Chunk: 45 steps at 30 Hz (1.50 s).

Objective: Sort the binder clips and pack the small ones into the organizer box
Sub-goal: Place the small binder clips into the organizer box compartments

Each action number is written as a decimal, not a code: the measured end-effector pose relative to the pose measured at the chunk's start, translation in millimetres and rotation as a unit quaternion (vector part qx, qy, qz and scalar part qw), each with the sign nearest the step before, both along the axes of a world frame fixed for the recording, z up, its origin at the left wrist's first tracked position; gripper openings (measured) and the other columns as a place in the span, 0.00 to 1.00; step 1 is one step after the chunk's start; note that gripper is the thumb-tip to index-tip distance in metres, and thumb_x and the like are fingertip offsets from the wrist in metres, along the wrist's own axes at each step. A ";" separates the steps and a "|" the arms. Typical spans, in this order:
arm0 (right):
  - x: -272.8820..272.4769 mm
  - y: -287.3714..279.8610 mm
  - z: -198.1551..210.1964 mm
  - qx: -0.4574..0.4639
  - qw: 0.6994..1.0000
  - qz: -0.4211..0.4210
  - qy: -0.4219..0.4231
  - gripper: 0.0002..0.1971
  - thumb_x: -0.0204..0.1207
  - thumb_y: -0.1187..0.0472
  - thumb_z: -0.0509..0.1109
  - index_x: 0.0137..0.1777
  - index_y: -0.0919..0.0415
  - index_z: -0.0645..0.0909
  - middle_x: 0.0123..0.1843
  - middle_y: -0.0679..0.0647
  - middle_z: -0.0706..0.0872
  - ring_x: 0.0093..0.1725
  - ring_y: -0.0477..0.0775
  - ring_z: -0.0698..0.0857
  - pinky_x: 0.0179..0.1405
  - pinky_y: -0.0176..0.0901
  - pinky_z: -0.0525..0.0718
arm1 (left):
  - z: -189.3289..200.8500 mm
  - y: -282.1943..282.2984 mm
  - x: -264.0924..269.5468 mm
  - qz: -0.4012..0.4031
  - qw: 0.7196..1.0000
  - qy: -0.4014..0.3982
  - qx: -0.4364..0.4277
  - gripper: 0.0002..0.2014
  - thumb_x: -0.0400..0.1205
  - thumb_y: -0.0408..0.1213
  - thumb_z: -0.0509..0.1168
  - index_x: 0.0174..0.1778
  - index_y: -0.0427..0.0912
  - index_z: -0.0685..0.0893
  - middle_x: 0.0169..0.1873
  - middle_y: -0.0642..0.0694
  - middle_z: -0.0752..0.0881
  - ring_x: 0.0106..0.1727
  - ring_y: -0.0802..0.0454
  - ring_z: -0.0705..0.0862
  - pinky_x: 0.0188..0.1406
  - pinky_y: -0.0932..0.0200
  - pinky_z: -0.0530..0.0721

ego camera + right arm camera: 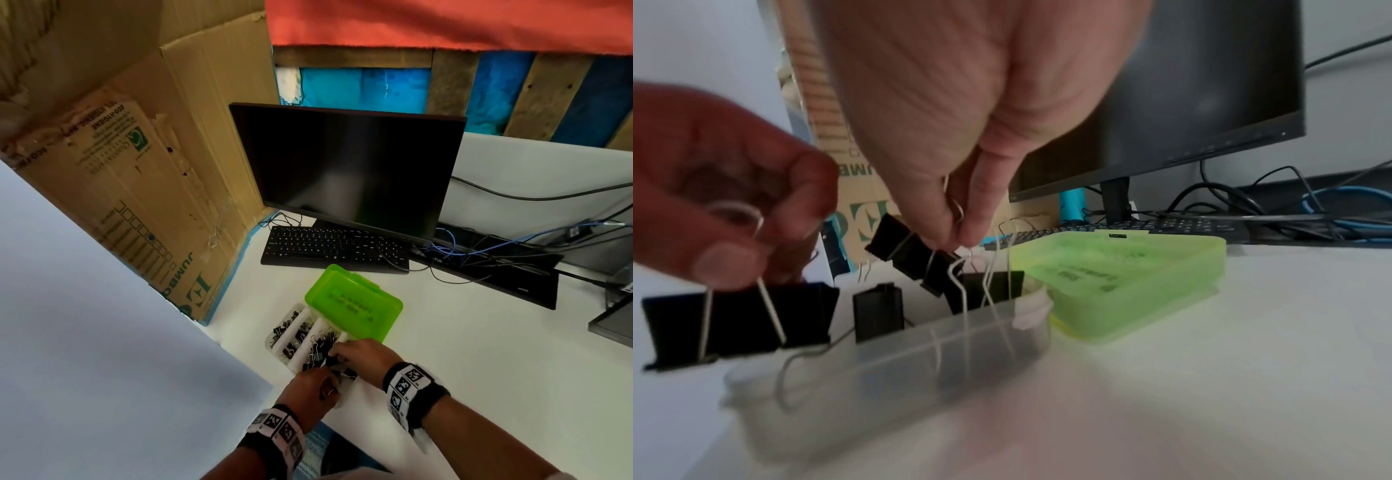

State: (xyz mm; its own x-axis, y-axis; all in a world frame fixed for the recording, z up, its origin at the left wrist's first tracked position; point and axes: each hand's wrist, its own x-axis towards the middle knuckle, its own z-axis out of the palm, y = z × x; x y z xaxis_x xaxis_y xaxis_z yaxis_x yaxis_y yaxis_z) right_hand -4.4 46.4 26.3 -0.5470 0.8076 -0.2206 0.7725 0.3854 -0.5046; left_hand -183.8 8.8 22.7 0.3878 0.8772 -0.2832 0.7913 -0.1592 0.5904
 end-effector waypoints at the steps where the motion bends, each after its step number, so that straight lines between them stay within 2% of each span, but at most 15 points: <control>1: -1.3 -1.2 -0.8 0.007 1.000 0.010 -0.020 0.20 0.78 0.65 0.61 0.69 0.53 0.72 0.61 0.60 0.85 0.58 0.63 0.84 0.54 0.52 0.81 | -0.4 0.5 -0.1 -0.001 1.000 0.001 -0.001 0.07 0.75 0.41 0.68 0.48 0.47 0.82 0.42 0.53 0.82 0.41 0.58 0.79 0.43 0.65 0.78; 3: -5.3 -5.2 -3.2 0.008 0.999 0.023 -0.048 0.22 0.79 0.67 0.59 0.72 0.52 0.69 0.63 0.61 0.83 0.60 0.65 0.82 0.55 0.54 0.80 | -1.0 0.8 -0.4 -0.001 1.000 0.007 0.000 0.08 0.75 0.41 0.68 0.49 0.47 0.82 0.46 0.50 0.85 0.43 0.56 0.81 0.43 0.66 0.78; 6: -8.2 -7.6 -9.5 0.015 0.998 0.012 -0.060 0.27 0.78 0.67 0.61 0.76 0.50 0.62 0.64 0.63 0.83 0.61 0.65 0.82 0.57 0.55 0.79 | -2.3 1.0 -0.8 -0.007 1.000 0.011 -0.002 0.08 0.74 0.42 0.68 0.48 0.50 0.81 0.46 0.51 0.85 0.44 0.53 0.83 0.47 0.58 0.83; 9: -5.5 -7.2 -18.5 0.082 0.989 0.034 -0.116 0.32 0.76 0.64 0.62 0.79 0.54 0.56 0.66 0.64 0.80 0.67 0.63 0.74 0.66 0.54 0.70 | -2.6 -0.6 -0.8 -0.014 1.000 0.009 0.008 0.07 0.74 0.43 0.67 0.46 0.52 0.80 0.44 0.53 0.85 0.42 0.55 0.82 0.47 0.55 0.84; 13: 4.8 -8.8 -21.1 0.095 0.988 0.047 -0.109 0.41 0.71 0.66 0.64 0.81 0.54 0.47 0.69 0.61 0.77 0.69 0.61 0.70 0.71 0.51 0.65 | 1.2 -0.7 -2.7 -0.017 0.999 -0.009 0.040 0.04 0.77 0.44 0.65 0.46 0.52 0.80 0.39 0.58 0.81 0.41 0.60 0.80 0.44 0.64 0.81; 17: 12.9 -11.6 -18.1 0.114 0.983 0.097 -0.108 0.47 0.68 0.70 0.65 0.82 0.54 0.40 0.66 0.64 0.79 0.74 0.61 0.65 0.80 0.56 0.50 | 2.8 2.8 -3.7 -0.034 0.996 -0.052 0.061 0.04 0.76 0.39 0.67 0.45 0.48 0.82 0.36 0.58 0.79 0.34 0.68 0.76 0.38 0.76 0.74; 21: 11.9 -16.6 -24.3 0.108 0.985 0.099 -0.088 0.48 0.68 0.70 0.64 0.81 0.56 0.37 0.75 0.62 0.70 0.80 0.59 0.58 0.82 0.60 0.47 | 3.4 7.3 -1.9 -0.040 0.996 -0.057 0.058 0.05 0.76 0.37 0.69 0.46 0.46 0.83 0.36 0.61 0.77 0.34 0.72 0.74 0.37 0.79 0.70; 24: 18.1 -18.0 -28.1 0.103 0.994 0.032 0.003 0.43 0.67 0.64 0.65 0.81 0.54 0.48 0.76 0.56 0.70 0.77 0.56 0.63 0.82 0.56 0.52 | 6.8 10.8 1.1 -0.020 0.996 -0.061 0.063 0.05 0.76 0.40 0.70 0.45 0.48 0.83 0.36 0.61 0.77 0.37 0.71 0.74 0.39 0.78 0.70; 26: 21.8 -18.8 -23.0 0.109 0.993 0.024 0.044 0.33 0.69 0.52 0.66 0.75 0.51 0.63 0.69 0.50 0.75 0.71 0.51 0.68 0.78 0.44 0.54 | 10.1 13.1 4.6 0.009 0.995 -0.071 0.074 0.04 0.75 0.40 0.71 0.43 0.50 0.82 0.36 0.60 0.79 0.37 0.71 0.76 0.39 0.80 0.70; 28: 21.4 -17.4 -15.2 0.106 0.992 0.008 0.069 0.24 0.70 0.44 0.67 0.65 0.48 0.73 0.60 0.48 0.81 0.63 0.50 0.73 0.68 0.40 0.62 | 13.1 16.2 8.7 0.033 0.992 -0.100 0.071 0.09 0.75 0.39 0.72 0.38 0.57 0.79 0.35 0.62 0.80 0.37 0.70 0.78 0.38 0.80 0.71; 31: 20.7 -7.7 -8.1 0.067 0.990 -0.065 0.102 0.13 0.74 0.48 0.68 0.57 0.49 0.81 0.53 0.49 0.84 0.57 0.53 0.77 0.61 0.48 0.74 | 17.6 22.8 16.9 0.049 0.991 -0.114 0.054 0.15 0.75 0.38 0.72 0.34 0.62 0.73 0.34 0.59 0.81 0.37 0.69 0.79 0.36 0.78 0.71; 34: 24.1 -0.2 -7.2 0.051 0.985 -0.125 0.111 0.10 0.75 0.57 0.69 0.55 0.54 0.84 0.54 0.53 0.83 0.58 0.55 0.80 0.58 0.47 0.78 | 16.2 24.7 20.0 0.063 0.992 -0.093 0.054 0.14 0.75 0.38 0.71 0.40 0.59 0.72 0.40 0.57 0.79 0.41 0.62 0.78 0.39 0.69 0.73; 38: 22.2 5.7 -9.5 0.051 0.996 -0.055 0.039 0.10 0.75 0.67 0.68 0.54 0.60 0.85 0.56 0.58 0.84 0.59 0.61 0.79 0.56 0.50 0.78 | 1.7 16.9 15.0 0.040 0.998 0.033 0.039 0.11 0.76 0.39 0.69 0.52 0.48 0.77 0.55 0.52 0.76 0.51 0.52 0.79 0.49 0.60 0.78; 41: 19.3 7.2 -9.6 0.079 0.997 -0.007 0.021 0.10 0.76 0.69 0.66 0.54 0.60 0.84 0.56 0.58 0.84 0.59 0.62 0.78 0.53 0.52 0.79 | -4.2 10.4 12.0 -0.027 0.988 0.142 0.051 0.14 0.78 0.44 0.64 0.61 0.53 0.78 0.63 0.53 0.73 0.60 0.51 0.79 0.56 0.59 0.80; 45: 17.4 4.7 -11.1 0.152 0.988 0.036 -0.007 0.11 0.74 0.70 0.66 0.52 0.59 0.84 0.54 0.57 0.84 0.56 0.63 0.81 0.45 0.52 0.83 | -5.5 9.7 12.3 -0.078 0.978 0.180 0.071 0.16 0.81 0.43 0.59 0.65 0.55 0.74 0.66 0.50 0.71 0.65 0.47 0.76 0.58 0.50 0.82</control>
